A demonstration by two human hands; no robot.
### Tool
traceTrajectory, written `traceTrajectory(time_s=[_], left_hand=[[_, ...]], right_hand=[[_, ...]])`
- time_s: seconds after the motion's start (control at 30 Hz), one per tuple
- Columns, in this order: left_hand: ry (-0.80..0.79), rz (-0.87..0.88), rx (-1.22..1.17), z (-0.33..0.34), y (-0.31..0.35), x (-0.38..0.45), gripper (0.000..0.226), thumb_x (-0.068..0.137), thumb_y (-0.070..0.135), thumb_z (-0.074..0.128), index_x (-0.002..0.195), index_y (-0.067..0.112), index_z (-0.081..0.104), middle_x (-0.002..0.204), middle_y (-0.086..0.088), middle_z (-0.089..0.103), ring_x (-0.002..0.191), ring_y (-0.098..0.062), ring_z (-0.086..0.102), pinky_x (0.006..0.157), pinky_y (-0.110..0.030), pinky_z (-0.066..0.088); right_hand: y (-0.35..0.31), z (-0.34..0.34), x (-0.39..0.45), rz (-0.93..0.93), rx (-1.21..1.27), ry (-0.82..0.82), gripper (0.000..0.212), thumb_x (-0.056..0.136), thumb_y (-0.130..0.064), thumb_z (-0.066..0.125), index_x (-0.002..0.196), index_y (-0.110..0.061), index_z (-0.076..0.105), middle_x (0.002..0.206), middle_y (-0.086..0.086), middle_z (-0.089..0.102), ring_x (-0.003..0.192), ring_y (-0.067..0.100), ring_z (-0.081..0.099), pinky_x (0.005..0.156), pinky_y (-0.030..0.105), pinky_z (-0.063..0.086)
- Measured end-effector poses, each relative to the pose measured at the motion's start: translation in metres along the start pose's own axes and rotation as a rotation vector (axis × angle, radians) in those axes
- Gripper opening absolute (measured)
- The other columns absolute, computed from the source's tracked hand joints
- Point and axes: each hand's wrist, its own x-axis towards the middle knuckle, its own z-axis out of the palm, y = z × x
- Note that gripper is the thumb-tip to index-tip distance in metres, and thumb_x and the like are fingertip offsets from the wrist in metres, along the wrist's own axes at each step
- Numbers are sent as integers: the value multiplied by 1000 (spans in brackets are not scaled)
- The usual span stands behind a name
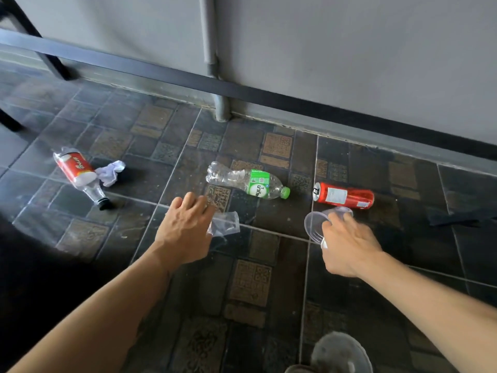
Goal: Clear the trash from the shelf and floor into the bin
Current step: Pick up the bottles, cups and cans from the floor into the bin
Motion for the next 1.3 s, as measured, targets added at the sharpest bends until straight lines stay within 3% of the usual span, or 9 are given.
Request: traceTrajectory(time_s=[0.17,0.4,0.63,0.77,0.93,1.0,1.1,1.23,1.3], left_hand=[[109,-38,-68,-19,-13,-11,48,69,45,63,107,17,62,106,-4,58,97,-28,48,80,-40,41],[394,-425,-341,-107,-49,-41,57,76,50,60,122,16,59,108,-6,56,97,-29,48,88,-41,40],[755,-789,-555,-207,-113,-134,51,76,49,56,117,20,56,107,4,49,102,-14,38,90,-30,33],[736,-1041,-540,-212,-155,-208,52,75,53,55,116,22,52,110,1,50,106,-18,42,86,-31,30],[706,-1287,-680,-182,-166,-271,24,79,42,62,99,41,49,105,12,53,113,-20,48,95,-38,37],[629,-1406,-747,-163,-161,-282,41,78,37,64,117,26,55,117,0,60,114,-24,52,96,-37,40],[544,-1485,-874,-142,-150,-289,75,71,34,59,142,14,45,129,-13,59,105,-21,53,88,-28,38],[505,-1492,-827,-129,-139,-294,74,81,24,62,149,14,36,143,-14,47,128,-26,46,101,-29,33],[528,-1466,-765,-128,-139,-293,67,82,22,60,146,16,41,141,-11,48,128,-25,45,101,-28,31]], right_hand=[[-30,-29,-5,-79,95,80,58,75,-37,64,127,-13,53,128,3,47,107,23,49,75,34,48],[-93,-128,-5,-350,396,417,42,80,-52,61,109,-24,52,105,-7,47,87,12,47,66,26,41],[-191,-270,-24,-618,793,494,43,74,-51,68,106,-23,64,107,-8,59,92,12,57,75,25,43],[-269,-312,-54,-790,953,319,41,73,-50,70,105,-27,64,106,-8,60,94,10,57,66,16,39],[-347,-312,-79,-893,1025,156,49,63,-57,63,102,-27,64,95,-11,63,79,2,60,50,13,40],[-367,-293,-81,-877,967,123,43,66,-56,62,99,-28,62,95,-9,63,81,8,61,57,22,48],[-384,-257,-78,-850,732,90,37,78,-50,60,104,-25,54,110,-2,53,99,20,55,85,38,49],[-384,-236,-75,-888,634,149,48,82,-43,57,124,-23,47,129,2,43,115,26,49,96,45,45],[-379,-239,-75,-928,646,168,55,82,-39,57,133,-23,44,135,1,42,120,26,48,98,46,44]])
